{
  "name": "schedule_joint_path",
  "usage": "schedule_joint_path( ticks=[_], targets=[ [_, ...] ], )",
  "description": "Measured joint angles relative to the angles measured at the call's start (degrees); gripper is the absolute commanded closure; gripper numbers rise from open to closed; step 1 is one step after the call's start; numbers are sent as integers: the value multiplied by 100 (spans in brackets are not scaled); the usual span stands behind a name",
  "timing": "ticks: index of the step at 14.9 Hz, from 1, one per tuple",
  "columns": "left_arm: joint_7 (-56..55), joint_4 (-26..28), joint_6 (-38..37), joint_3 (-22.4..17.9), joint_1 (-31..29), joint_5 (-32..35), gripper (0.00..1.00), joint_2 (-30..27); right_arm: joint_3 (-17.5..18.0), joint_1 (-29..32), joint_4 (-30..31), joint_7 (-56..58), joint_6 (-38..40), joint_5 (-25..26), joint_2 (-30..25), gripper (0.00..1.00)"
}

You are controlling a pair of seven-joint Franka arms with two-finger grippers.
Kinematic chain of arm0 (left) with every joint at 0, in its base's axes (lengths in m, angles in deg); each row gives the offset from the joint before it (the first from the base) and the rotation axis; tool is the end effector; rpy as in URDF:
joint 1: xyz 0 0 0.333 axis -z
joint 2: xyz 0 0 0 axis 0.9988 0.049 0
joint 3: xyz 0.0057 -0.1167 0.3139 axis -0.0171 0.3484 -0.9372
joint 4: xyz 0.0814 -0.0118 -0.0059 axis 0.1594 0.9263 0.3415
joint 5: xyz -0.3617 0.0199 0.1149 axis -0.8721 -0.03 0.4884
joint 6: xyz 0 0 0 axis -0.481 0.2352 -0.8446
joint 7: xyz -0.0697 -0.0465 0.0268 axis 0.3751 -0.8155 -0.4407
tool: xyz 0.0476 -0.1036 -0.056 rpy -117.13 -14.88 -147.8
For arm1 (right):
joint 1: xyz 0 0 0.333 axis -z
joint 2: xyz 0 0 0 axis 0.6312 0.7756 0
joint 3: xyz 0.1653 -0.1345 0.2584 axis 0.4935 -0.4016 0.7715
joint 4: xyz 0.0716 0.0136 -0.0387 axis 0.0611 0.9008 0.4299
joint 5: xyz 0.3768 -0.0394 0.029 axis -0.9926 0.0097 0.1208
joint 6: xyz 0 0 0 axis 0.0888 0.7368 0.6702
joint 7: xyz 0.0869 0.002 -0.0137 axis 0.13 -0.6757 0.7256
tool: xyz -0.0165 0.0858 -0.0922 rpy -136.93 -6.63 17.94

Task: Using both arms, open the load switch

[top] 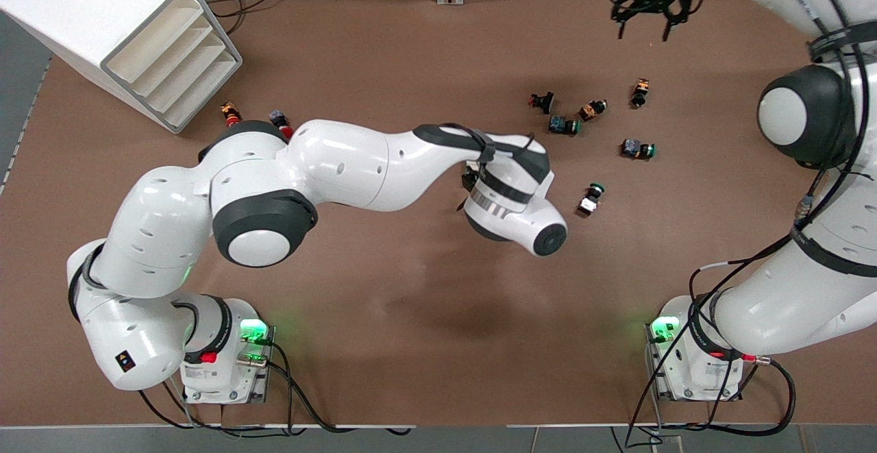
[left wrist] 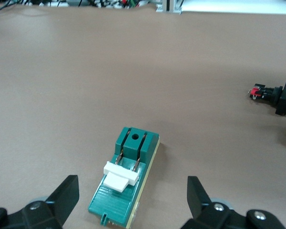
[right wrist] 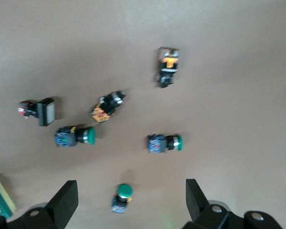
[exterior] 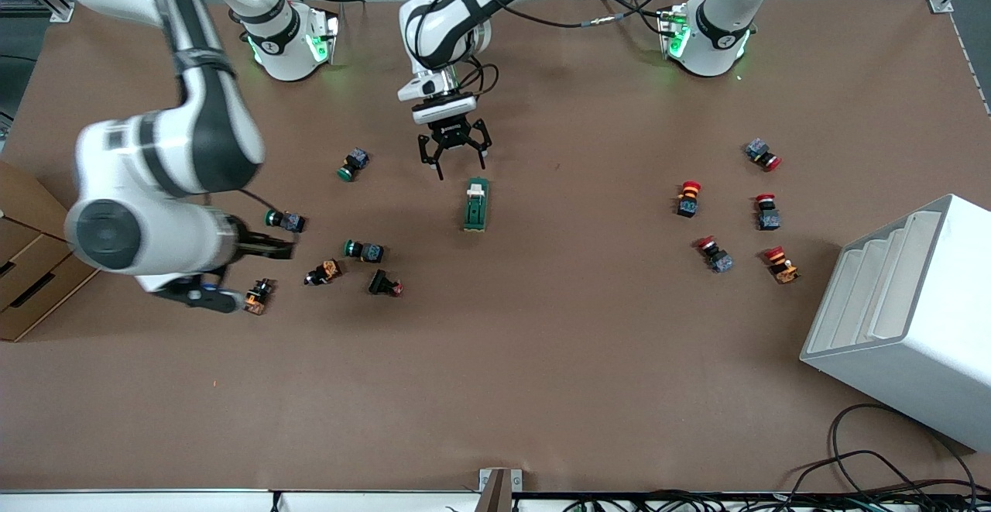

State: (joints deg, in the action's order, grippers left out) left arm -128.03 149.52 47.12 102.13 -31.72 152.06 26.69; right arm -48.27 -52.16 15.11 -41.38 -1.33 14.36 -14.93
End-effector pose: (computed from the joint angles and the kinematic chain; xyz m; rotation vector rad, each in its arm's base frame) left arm 0.2668 -0.6460 0.2071 -2.7207 -0.3446 -1.1925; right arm 0.6320 0.0960 0.4332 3.0247 -0.3056 -0.4527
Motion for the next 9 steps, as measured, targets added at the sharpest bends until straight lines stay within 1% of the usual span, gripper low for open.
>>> schedule_joint_path(
  ticks=[2,4,6,9],
  targets=[
    [175,-235,-8,-16,-26,-463,0,-131,1,339,79,600,3,0,-144,0],
    [425,-450,-25,-23,-178,-840,0,-299,2,615,99,1156,38,5,-245,0],
    [940,-569,-25,-21,-465,-1346,0,-557,-2,903,102,1642,75,21,-340,0],
    [1999,-652,-22,-24,-1011,-2343,0,-1081,-5,1345,97,2132,80,28,-544,0]
  ],
)
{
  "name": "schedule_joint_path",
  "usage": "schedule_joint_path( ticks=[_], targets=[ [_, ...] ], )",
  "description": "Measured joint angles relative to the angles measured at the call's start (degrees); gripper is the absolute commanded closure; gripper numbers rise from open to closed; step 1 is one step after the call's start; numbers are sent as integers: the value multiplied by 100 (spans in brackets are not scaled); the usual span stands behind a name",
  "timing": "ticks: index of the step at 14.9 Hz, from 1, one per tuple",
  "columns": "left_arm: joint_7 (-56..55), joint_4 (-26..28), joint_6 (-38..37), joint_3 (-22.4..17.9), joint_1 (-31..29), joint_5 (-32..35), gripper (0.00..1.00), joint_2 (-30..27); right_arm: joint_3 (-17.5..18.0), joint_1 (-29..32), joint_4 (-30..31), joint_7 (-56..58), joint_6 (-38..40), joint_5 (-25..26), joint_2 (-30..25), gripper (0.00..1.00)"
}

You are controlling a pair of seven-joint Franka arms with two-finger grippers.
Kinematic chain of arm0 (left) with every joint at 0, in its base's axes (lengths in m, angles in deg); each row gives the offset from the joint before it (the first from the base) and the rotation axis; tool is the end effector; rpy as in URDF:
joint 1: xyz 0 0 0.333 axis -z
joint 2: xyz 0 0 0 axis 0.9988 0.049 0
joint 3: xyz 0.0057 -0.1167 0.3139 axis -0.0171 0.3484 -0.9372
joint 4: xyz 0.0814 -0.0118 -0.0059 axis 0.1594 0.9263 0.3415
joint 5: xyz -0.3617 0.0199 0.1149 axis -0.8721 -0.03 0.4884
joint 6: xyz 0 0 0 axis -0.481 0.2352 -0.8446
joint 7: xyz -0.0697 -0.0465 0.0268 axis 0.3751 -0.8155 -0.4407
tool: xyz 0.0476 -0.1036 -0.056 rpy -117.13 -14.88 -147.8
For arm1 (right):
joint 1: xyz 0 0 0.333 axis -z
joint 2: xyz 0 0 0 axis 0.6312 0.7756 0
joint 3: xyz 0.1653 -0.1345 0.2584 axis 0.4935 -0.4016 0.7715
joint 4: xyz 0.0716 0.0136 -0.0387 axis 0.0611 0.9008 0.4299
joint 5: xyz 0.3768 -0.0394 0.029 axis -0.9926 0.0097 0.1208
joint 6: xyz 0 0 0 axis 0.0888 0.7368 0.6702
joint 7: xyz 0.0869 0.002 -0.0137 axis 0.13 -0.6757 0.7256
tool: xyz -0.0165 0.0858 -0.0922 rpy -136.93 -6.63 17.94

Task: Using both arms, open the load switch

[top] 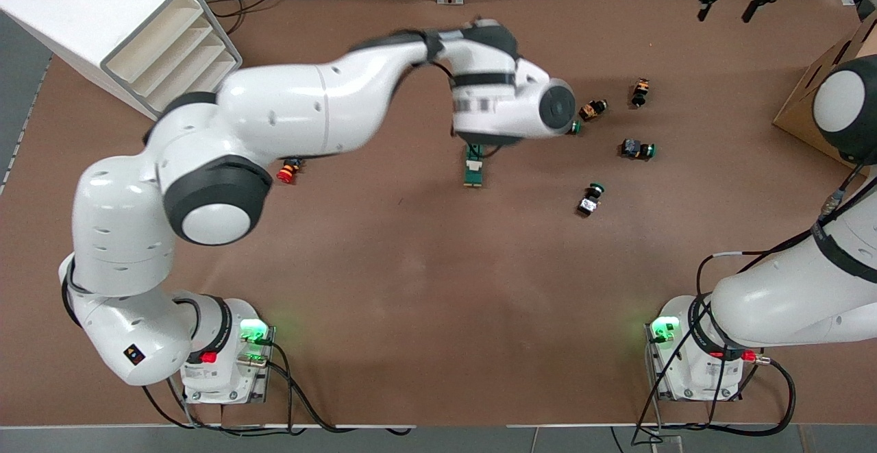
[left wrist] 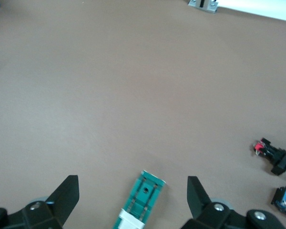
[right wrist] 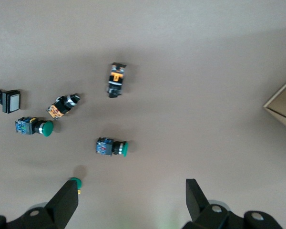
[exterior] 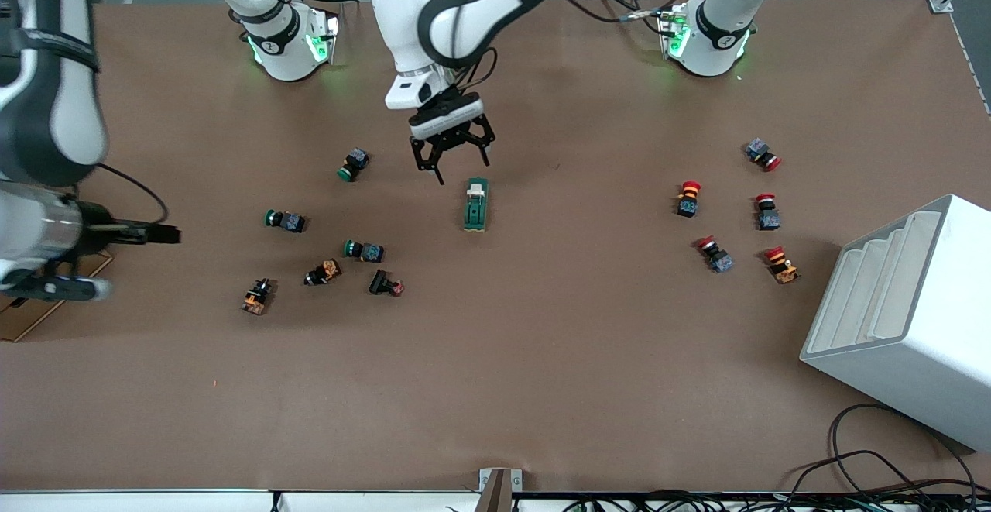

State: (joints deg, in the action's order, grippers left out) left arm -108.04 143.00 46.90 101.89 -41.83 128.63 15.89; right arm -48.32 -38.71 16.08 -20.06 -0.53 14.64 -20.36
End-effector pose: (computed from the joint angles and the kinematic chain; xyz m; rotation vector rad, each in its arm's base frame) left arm 0.3755 -0.6078 0.3622 -2.8367 -0.5784 -0.7758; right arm 0.6203 -0.0544 0.4849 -3.0952 0.0985 0.3716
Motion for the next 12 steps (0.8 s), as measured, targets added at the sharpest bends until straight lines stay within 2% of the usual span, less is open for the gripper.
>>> schedule_joint_path(
  ticks=[2,6,10,12],
  targets=[
    [778,-125,-78,-4,-357,-689,0,-351,0,140,-16,132,63,0,-160,0],
    [2209,-379,-749,-5,-1009,-1599,0,-960,34,136,-302,76,437,1,-298,0],
    [3503,-433,-1240,-5,-1997,-2647,0,-1710,41,143,-427,-36,483,8,-297,0],
    [4259,-440,-1591,-6,-2519,-2966,0,-2038,41,143,-575,-42,582,11,-297,0]
  ],
)
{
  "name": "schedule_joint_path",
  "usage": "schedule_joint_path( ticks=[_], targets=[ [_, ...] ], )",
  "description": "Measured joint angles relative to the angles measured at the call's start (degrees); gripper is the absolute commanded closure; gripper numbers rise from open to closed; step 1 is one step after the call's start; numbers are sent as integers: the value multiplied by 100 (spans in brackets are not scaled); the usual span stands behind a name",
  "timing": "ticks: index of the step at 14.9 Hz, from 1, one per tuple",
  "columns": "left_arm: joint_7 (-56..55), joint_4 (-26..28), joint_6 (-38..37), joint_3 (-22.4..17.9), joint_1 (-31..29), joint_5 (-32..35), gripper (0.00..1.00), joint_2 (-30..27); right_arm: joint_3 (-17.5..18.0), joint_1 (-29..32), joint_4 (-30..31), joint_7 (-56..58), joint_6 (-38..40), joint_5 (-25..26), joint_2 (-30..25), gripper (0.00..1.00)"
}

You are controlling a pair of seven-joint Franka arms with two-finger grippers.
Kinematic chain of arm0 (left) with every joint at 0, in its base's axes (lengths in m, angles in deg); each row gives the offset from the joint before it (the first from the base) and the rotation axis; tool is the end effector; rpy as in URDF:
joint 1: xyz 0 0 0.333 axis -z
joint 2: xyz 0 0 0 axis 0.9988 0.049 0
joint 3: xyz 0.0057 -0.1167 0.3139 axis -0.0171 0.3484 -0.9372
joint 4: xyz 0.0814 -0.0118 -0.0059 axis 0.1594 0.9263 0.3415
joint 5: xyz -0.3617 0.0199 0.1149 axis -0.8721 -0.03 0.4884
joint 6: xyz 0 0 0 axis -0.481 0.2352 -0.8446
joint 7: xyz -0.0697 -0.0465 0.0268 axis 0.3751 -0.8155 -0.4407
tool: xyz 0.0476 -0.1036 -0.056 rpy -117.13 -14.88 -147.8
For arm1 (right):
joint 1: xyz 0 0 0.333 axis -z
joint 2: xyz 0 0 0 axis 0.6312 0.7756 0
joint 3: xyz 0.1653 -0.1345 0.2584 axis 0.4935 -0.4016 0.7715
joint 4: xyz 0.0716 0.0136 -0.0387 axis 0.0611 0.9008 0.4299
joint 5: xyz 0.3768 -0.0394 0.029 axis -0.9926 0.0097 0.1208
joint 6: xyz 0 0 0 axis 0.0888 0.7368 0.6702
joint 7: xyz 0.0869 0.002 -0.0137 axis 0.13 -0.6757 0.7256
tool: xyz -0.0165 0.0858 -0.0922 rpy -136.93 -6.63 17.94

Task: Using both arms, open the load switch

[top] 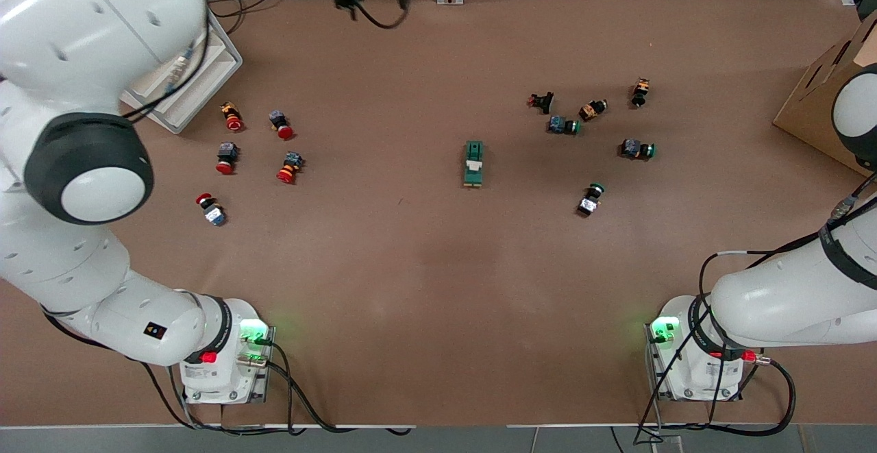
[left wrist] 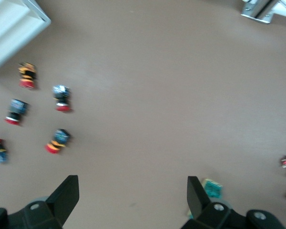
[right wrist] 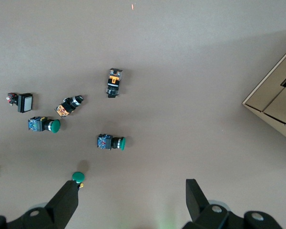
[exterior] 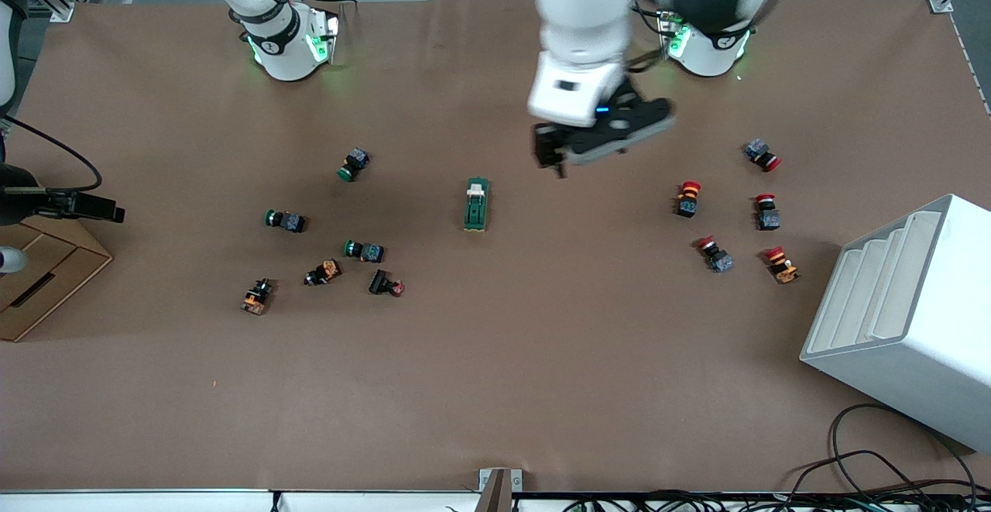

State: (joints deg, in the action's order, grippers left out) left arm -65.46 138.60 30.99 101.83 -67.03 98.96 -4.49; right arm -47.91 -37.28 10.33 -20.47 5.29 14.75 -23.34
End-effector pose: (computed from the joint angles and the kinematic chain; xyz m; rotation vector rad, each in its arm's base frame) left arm 0.5013 -0.3758 0.5899 -2.9675 -0.5039 -0.2263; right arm 0.6059 -0.0642 0.5546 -3.0999 0.1306 0.2928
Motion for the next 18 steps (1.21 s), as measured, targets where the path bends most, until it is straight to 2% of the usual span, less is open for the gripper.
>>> schedule_joint_path(
  ticks=[6,11,13,18],
  targets=[
    [2316,-2,-689,-6,-1542,-594,0,-671,32,-7,-272,-4,290,-2,0,0],
    [3852,-37,-733,-8,-2685,-984,0,-778,89,-17,-309,-3,622,-2,-24,0],
    [4235,-48,-733,-8,-2988,-1056,0,-779,93,-18,-313,-3,678,-2,-99,0],
    [5216,-58,-825,5,-3329,-1070,0,-967,98,-23,-276,-3,673,-2,-385,0]
  ],
)
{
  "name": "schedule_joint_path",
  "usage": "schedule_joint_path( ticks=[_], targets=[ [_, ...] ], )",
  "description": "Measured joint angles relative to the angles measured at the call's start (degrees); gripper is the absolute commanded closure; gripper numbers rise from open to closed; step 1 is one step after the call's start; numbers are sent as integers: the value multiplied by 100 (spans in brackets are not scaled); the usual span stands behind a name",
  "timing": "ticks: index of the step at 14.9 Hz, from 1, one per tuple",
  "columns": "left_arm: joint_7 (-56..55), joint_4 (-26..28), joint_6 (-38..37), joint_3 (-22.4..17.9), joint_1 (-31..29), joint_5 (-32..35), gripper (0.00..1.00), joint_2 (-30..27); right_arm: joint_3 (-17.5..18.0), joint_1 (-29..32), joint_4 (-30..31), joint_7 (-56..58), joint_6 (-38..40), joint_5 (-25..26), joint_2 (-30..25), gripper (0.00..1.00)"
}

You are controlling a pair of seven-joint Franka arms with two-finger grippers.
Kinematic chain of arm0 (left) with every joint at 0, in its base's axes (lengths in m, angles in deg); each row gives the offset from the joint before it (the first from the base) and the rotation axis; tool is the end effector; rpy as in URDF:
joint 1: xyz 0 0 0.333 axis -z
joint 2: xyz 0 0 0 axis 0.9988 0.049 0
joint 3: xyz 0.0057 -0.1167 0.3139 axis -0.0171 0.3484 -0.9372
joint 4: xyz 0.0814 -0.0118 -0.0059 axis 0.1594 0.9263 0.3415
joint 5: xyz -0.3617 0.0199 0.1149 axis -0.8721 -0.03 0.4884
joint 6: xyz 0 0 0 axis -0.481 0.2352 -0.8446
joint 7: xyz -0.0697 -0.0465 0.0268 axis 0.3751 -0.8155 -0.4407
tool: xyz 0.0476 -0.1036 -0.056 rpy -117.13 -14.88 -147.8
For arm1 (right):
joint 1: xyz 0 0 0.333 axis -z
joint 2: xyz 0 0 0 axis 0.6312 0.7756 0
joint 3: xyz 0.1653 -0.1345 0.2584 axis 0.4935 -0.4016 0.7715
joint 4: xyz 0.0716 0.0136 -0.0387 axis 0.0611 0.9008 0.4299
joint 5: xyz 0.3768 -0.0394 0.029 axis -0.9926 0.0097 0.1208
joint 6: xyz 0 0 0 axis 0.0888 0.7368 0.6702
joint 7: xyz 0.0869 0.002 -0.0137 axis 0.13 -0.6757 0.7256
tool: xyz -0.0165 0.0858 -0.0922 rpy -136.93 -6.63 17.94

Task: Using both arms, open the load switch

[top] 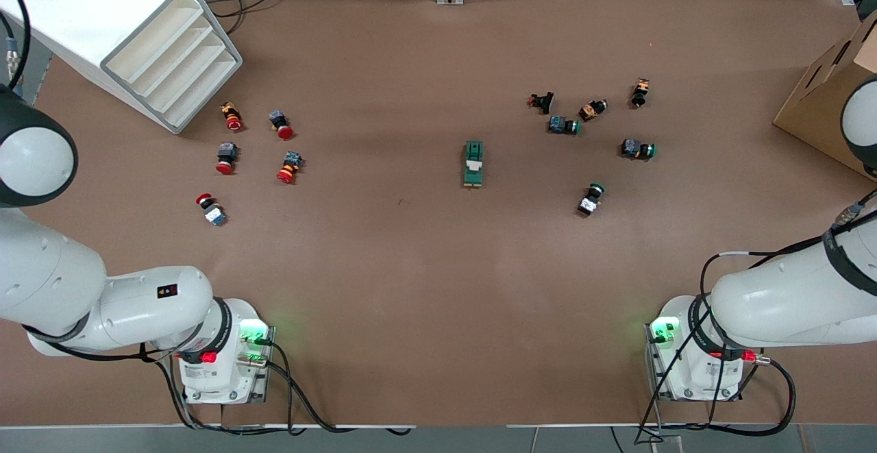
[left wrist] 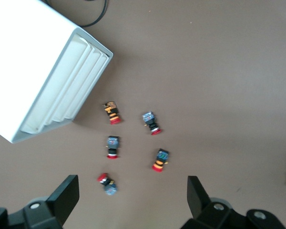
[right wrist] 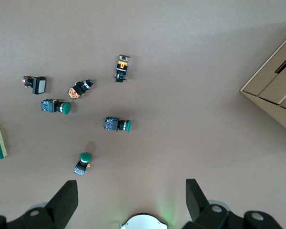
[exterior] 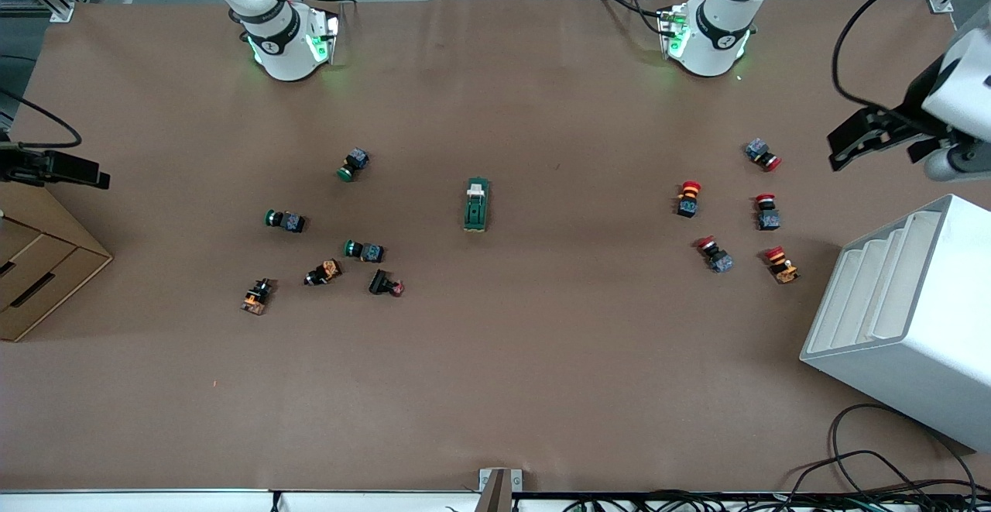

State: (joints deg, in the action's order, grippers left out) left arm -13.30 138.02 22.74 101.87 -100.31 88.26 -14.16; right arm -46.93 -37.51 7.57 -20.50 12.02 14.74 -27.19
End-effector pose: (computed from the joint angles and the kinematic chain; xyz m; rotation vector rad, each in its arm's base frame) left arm 0.5544 -0.0703 0.6736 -3.0726 -0.0200 -0.0413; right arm 0.5766 -0.0504 0.6078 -3.0932 0.0935 0.2956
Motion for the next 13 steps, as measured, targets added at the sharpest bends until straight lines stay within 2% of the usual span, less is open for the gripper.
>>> schedule_joint_path(
  ticks=[2,7,10,13],
  targets=[
    [446,4,-62,0,-137,-25,0,-108,9,-26,36,0,-1,18,-125,0],
    [575,30,-68,-139,-57,-27,0,-131,18,-203,414,1,-66,226,-558,0],
    [588,59,-125,-849,517,-206,0,-163,2,-201,780,1,-189,240,-926,0],
    [669,324,-202,-1519,902,-660,0,-327,1,-198,1033,1,-235,249,-1230,0]
  ],
)
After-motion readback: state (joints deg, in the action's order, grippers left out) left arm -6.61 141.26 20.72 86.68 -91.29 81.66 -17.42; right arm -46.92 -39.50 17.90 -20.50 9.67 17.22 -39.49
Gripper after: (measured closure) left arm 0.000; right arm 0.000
